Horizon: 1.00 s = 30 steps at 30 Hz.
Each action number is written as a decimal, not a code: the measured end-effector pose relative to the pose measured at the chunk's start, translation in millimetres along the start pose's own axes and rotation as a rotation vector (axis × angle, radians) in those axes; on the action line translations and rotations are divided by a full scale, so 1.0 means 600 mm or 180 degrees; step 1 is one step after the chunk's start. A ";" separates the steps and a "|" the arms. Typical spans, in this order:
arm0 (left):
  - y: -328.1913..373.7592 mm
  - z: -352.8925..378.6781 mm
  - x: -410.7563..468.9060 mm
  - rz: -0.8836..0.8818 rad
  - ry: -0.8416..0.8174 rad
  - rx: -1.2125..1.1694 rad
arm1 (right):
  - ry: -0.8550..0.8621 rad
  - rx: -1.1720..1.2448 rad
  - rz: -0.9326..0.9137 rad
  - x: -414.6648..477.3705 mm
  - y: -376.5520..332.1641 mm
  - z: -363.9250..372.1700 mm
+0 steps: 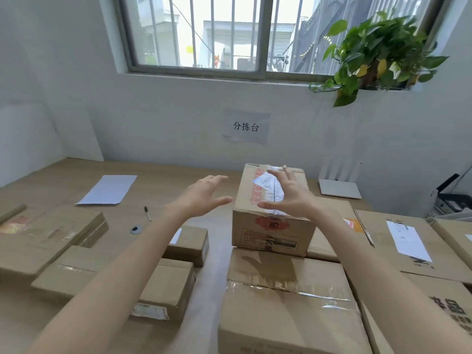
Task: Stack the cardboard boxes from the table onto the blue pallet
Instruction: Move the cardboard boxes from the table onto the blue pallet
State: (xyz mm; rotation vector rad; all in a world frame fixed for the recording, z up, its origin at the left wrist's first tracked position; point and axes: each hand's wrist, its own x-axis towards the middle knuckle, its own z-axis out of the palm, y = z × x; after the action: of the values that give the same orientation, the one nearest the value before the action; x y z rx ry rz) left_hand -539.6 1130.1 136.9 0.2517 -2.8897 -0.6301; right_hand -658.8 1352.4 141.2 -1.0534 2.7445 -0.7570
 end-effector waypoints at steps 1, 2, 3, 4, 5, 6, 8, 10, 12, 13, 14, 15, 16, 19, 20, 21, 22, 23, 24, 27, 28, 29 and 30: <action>-0.013 -0.018 -0.011 -0.0014 0.0108 0.0074 | -0.0014 0.0004 -0.0046 0.007 -0.026 0.004; -0.028 -0.037 -0.024 -0.0032 0.0216 0.0151 | -0.0014 -0.0001 -0.0102 0.015 -0.055 0.011; -0.045 -0.057 -0.039 -0.0064 0.0323 0.0212 | -0.0006 -0.0012 -0.0181 0.024 -0.083 0.019; -0.066 -0.078 -0.055 -0.0110 0.0432 0.0250 | -0.0013 -0.0011 -0.0280 0.035 -0.115 0.031; -0.089 -0.099 -0.072 -0.0163 0.0533 0.0278 | -0.0041 -0.0006 -0.0369 0.046 -0.147 0.045; -0.114 -0.121 -0.091 -0.0218 0.0620 0.0303 | -0.0080 -0.0003 -0.0439 0.057 -0.180 0.059; -0.168 -0.166 -0.131 -0.0343 0.0740 0.0356 | -0.0137 -0.0039 -0.0557 0.078 -0.251 0.094; -0.228 -0.213 -0.178 -0.0505 0.0832 0.0447 | -0.0192 -0.0047 -0.0697 0.094 -0.331 0.134; -0.292 -0.260 -0.228 -0.0670 0.0904 0.0512 | -0.0256 -0.0002 -0.0829 0.106 -0.415 0.179; -0.327 -0.283 -0.253 -0.0747 0.0934 0.0516 | -0.0282 0.0027 -0.0885 0.113 -0.458 0.202; -0.360 -0.306 -0.279 -0.0821 0.0969 0.0513 | -0.0308 0.0065 -0.0938 0.119 -0.499 0.226; -0.394 -0.327 -0.304 -0.0897 0.1013 0.0510 | -0.0334 0.0109 -0.0998 0.125 -0.540 0.250; -0.429 -0.348 -0.329 -0.0971 0.1062 0.0516 | -0.0366 0.0167 -0.1059 0.130 -0.581 0.274; -0.531 -0.404 -0.404 -0.1222 0.1173 0.0544 | -0.0479 0.0374 -0.1230 0.145 -0.696 0.349; -0.562 -0.420 -0.427 -0.1302 0.1203 0.0531 | -0.0501 0.0446 -0.1272 0.150 -0.732 0.373; -0.593 -0.434 -0.450 -0.1380 0.1236 0.0509 | -0.0515 0.0503 -0.1311 0.155 -0.766 0.396; -0.621 -0.445 -0.470 -0.1457 0.1272 0.0500 | -0.0532 0.0549 -0.1349 0.160 -0.799 0.418; -0.648 -0.455 -0.489 -0.1532 0.1299 0.0510 | -0.0547 0.0581 -0.1389 0.164 -0.830 0.441; -0.675 -0.464 -0.507 -0.1599 0.1323 0.0525 | -0.0563 0.0599 -0.1426 0.169 -0.859 0.463; -0.751 -0.486 -0.552 -0.1747 0.1436 0.0509 | -0.0614 0.0602 -0.1486 0.185 -0.936 0.527; -0.776 -0.491 -0.564 -0.1793 0.1478 0.0490 | -0.0636 0.0607 -0.1498 0.191 -0.959 0.547; -0.801 -0.496 -0.574 -0.1837 0.1514 0.0479 | -0.0648 0.0612 -0.1522 0.198 -0.980 0.566; -0.825 -0.501 -0.582 -0.1889 0.1534 0.0465 | -0.0647 0.0616 -0.1556 0.205 -1.000 0.585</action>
State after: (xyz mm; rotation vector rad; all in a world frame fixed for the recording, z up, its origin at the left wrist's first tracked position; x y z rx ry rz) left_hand -76.5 637.4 149.6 1.1341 -2.3737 -0.3605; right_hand -297.8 745.7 137.2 -1.6723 2.2121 -0.8894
